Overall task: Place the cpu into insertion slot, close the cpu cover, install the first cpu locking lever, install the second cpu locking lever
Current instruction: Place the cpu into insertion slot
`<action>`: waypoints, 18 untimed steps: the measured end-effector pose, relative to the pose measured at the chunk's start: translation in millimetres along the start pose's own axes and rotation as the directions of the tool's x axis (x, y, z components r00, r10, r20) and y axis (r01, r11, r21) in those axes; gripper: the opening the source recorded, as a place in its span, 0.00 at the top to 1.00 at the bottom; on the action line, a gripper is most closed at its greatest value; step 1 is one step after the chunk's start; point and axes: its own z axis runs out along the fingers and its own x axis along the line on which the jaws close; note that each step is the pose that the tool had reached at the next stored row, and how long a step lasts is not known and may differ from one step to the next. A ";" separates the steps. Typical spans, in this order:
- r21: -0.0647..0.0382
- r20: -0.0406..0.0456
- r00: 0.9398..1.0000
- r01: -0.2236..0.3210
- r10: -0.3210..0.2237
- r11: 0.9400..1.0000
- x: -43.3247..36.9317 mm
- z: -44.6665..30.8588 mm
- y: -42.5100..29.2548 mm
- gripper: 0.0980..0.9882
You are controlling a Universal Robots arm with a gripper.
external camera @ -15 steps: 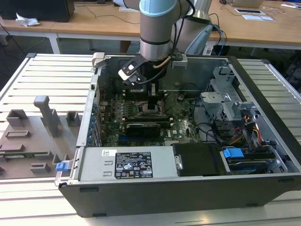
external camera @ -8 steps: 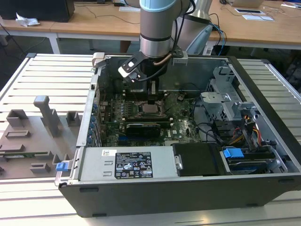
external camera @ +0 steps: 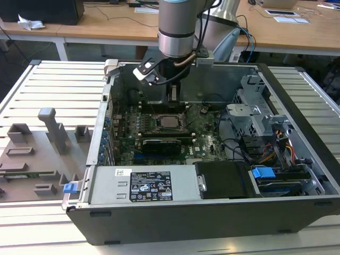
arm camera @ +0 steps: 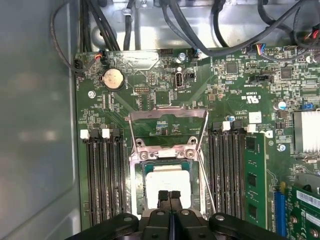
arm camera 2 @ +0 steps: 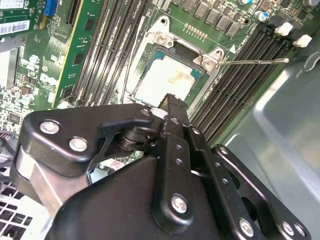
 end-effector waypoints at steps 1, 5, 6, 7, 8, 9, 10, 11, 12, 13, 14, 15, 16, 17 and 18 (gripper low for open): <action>0.000 0.000 1.000 0.000 0.000 1.000 0.0 -2.5 0.1 0.99; 0.000 0.000 1.000 0.000 0.000 1.000 -0.2 -13.7 0.4 0.99; 0.000 0.000 1.000 0.000 0.000 1.000 -0.2 -16.1 0.4 0.99; 0.000 0.000 1.000 0.000 0.000 1.000 -0.3 -18.0 0.5 0.99; 0.000 0.000 1.000 0.000 0.000 1.000 -0.3 -19.3 0.5 0.99; 0.000 0.000 1.000 0.000 0.000 1.000 -0.3 -20.2 0.5 0.99; 0.000 0.000 1.000 0.000 0.000 1.000 -0.3 -21.9 0.6 0.99; 0.000 0.000 1.000 0.000 0.000 1.000 -0.4 -24.6 0.6 0.99; 0.000 0.000 1.000 0.000 0.000 1.000 -0.4 -26.0 0.7 0.99; 0.000 0.000 1.000 0.000 0.000 1.000 -0.4 -28.5 0.7 0.99; 0.000 0.000 1.000 0.000 0.000 1.000 -0.4 -30.6 0.8 0.99; 0.000 0.000 1.000 0.000 0.000 1.000 -0.5 -33.4 0.9 0.99; 0.000 0.000 1.000 0.000 0.000 1.000 -0.5 -35.5 0.9 0.99; 0.000 0.000 1.000 0.000 0.000 1.000 -0.6 -37.7 1.0 0.99; 0.000 0.000 1.000 0.000 0.000 1.000 -0.6 -39.7 1.0 0.99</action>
